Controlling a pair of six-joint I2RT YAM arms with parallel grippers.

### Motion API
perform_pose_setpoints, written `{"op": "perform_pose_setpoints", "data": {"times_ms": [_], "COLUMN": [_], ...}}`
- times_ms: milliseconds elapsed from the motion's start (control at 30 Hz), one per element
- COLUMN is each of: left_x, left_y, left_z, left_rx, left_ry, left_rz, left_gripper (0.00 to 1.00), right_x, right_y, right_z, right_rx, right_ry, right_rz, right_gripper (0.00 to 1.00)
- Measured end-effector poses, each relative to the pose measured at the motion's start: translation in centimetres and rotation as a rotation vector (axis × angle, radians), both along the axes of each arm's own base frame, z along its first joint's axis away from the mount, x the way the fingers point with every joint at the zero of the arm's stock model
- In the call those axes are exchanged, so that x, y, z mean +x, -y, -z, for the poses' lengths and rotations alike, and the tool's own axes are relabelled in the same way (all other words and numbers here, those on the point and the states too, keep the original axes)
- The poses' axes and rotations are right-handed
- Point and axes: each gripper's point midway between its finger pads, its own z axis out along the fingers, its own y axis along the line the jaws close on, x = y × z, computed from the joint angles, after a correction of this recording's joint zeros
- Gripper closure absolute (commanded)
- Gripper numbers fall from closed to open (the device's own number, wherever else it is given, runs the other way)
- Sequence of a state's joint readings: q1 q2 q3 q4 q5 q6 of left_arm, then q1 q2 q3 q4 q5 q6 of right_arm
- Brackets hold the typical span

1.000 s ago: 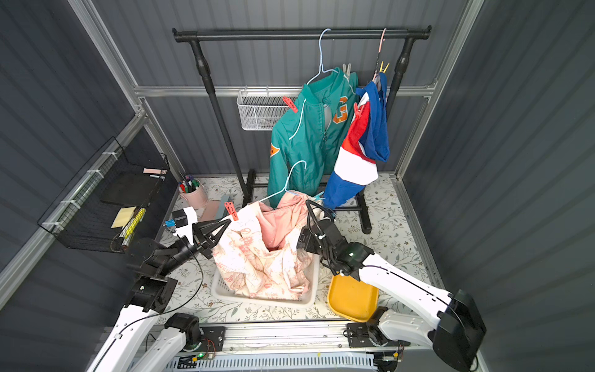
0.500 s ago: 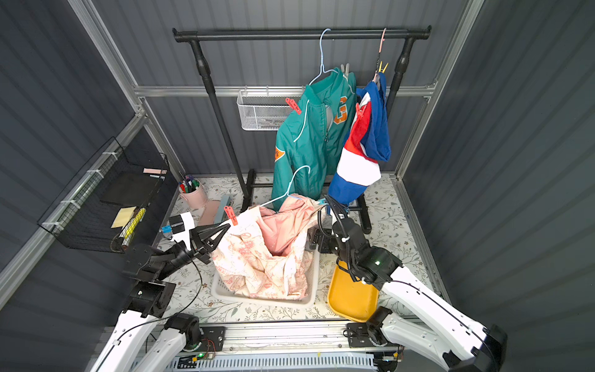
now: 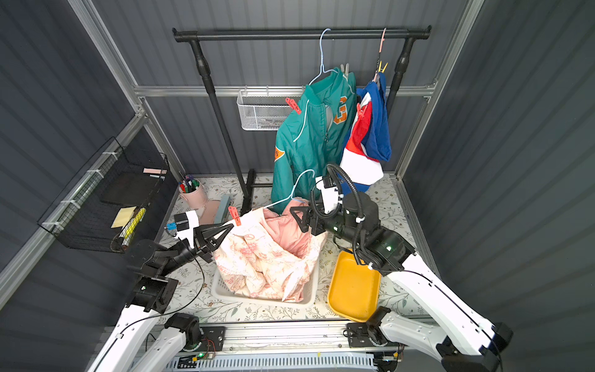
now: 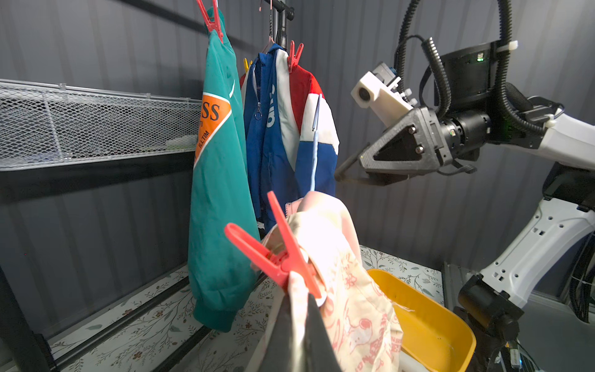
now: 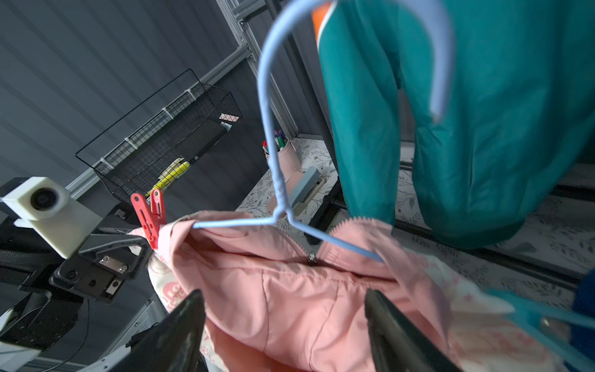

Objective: Remove the clothespins securing jackets to the hanger
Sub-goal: Adjust the hanger.

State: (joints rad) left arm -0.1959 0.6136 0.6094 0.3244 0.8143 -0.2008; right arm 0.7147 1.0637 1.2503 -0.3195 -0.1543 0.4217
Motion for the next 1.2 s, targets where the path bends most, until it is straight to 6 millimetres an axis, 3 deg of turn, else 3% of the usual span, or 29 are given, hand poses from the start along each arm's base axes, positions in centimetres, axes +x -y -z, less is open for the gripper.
{"op": "perform_pose_setpoints", "data": {"times_ms": [100, 367, 633, 667, 733, 900, 1200], "left_x": [-0.1, -0.2, -0.2, -0.1, 0.0, 0.4, 3.4], "left_y": [0.1, 0.1, 0.2, 0.2, 0.2, -0.1, -2.6], "left_z": [0.0, 0.1, 0.1, 0.1, 0.2, -0.1, -1.4], "left_rx": [0.002, 0.004, 0.006, 0.008, 0.01, 0.012, 0.035], "left_ry": [0.0, 0.001, 0.002, 0.002, 0.0, 0.011, -0.068], "left_rz": [0.005, 0.014, 0.014, 0.012, 0.009, -0.019, -0.264], "left_gripper": [1.0, 1.0, 1.0, 1.0, 0.91, 0.34, 0.18], "right_x": [1.0, 2.9, 3.2, 3.2, 3.4, 4.2, 4.5], "right_y": [-1.0, -2.4, -2.5, -2.5, -2.5, -2.9, -3.2], "right_z": [-0.6, -0.4, -0.6, -0.7, -0.8, -0.4, 0.0], "right_rx": [0.011, 0.02, 0.025, 0.022, 0.016, -0.002, -0.004], "right_ry": [0.016, 0.011, 0.023, 0.027, 0.035, 0.033, 0.027], "right_rz": [-0.011, -0.015, -0.023, -0.022, -0.02, -0.019, -0.04], "right_gripper": [0.3, 0.57, 0.99, 1.0, 1.0, 1.0, 1.0]}}
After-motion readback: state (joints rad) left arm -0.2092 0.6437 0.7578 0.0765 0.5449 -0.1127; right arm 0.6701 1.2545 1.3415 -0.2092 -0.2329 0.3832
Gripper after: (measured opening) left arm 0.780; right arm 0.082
